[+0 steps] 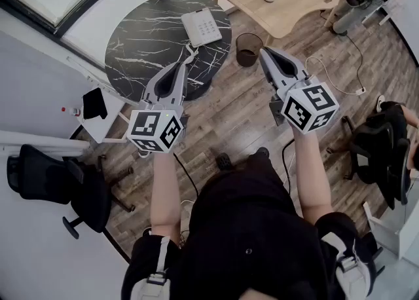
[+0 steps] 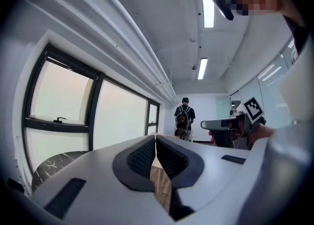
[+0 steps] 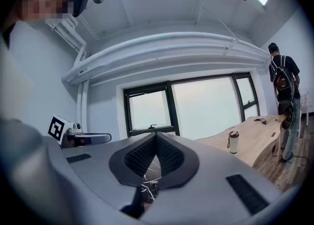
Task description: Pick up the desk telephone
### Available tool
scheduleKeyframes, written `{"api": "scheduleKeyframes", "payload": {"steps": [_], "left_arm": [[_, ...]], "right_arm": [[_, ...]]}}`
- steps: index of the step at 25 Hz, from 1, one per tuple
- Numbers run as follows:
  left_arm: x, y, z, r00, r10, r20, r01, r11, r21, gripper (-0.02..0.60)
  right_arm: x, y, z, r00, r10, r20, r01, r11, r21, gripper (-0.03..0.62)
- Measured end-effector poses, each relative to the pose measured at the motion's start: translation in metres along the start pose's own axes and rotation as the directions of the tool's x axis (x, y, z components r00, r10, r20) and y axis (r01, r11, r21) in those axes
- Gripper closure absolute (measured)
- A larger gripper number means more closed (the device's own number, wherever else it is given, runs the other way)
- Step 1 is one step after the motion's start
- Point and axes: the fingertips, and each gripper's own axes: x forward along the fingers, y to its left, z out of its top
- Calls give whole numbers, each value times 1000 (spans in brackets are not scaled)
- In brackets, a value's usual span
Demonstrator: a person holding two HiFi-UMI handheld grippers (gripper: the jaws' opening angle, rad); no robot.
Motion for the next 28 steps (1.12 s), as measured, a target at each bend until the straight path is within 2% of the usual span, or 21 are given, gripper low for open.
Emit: {"api": "scheduleKeyframes", "payload": {"steps": [16,28], "left_arm": [[-6,15,-2,1000,7,-12,-7,1000,17,560],[18,17,-33,997,-4,-82,3,1000,-11,560]], "right_arm": [[6,7,-4,1000,-28,-7,27,1000,-12,563],[19,-13,-33,996,-36,-79,37,999,6,562]]}}
